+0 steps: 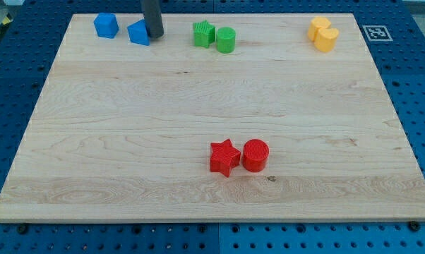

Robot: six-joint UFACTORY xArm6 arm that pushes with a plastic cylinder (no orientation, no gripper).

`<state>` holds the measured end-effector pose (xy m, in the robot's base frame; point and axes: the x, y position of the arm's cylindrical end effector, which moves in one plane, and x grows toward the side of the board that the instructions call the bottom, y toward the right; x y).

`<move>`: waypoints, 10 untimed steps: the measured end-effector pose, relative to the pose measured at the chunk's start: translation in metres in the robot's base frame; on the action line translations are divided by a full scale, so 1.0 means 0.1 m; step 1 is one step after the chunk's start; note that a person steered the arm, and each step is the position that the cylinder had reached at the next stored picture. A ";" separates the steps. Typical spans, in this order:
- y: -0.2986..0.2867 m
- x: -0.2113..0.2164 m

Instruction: Push green circle into green star

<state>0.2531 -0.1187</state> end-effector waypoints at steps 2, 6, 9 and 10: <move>0.09 0.09; 1.93 0.91; 2.10 0.38; 1.92 0.38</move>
<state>0.2910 0.0732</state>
